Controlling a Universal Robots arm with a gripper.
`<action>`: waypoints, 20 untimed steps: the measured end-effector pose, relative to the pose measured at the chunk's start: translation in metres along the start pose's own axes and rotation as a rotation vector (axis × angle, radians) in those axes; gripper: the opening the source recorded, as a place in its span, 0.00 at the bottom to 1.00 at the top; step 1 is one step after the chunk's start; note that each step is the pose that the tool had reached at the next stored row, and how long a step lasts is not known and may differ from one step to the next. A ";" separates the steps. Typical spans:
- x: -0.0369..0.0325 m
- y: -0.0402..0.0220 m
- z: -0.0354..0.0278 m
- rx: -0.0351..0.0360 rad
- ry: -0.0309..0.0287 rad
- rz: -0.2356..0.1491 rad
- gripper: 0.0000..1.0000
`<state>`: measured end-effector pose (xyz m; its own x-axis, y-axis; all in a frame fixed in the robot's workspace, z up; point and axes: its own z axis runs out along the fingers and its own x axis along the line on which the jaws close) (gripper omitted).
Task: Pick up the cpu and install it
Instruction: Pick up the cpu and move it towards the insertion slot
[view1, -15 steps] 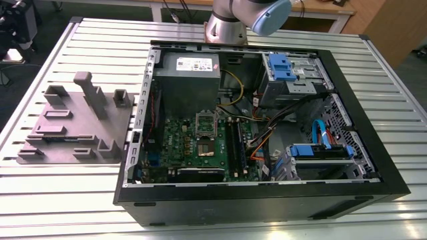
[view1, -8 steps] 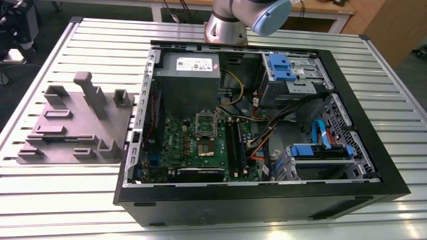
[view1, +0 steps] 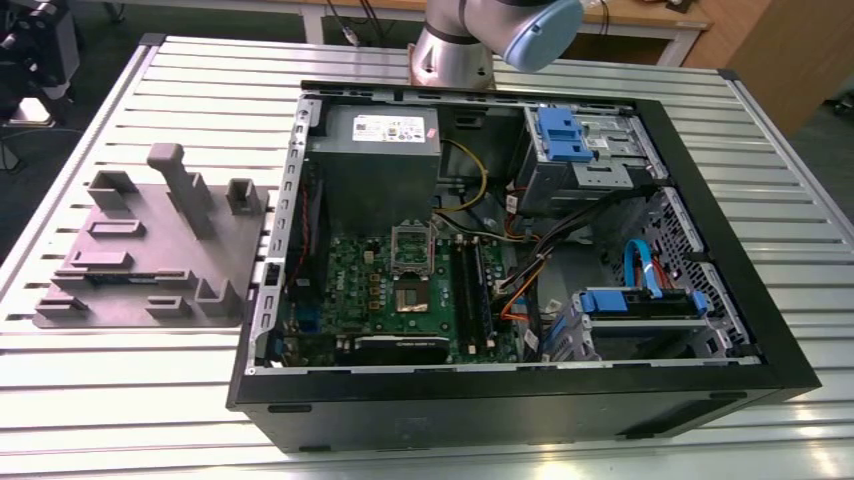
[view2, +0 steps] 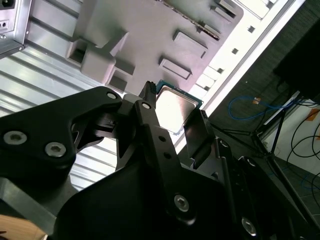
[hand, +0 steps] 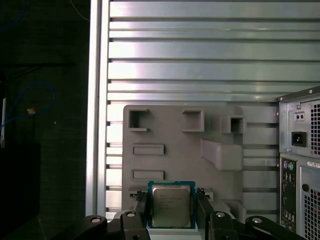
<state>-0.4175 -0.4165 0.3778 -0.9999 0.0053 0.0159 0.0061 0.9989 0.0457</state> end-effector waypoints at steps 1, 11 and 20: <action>-0.0002 0.0000 0.0000 0.0000 0.0000 0.000 0.47; -0.0025 0.0000 0.0000 0.0000 0.0000 0.000 0.47; -0.0054 0.0000 -0.0001 0.0000 0.0000 0.000 0.47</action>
<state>-0.4121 -0.4165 0.3778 -0.9999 0.0054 0.0160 0.0061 0.9989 0.0457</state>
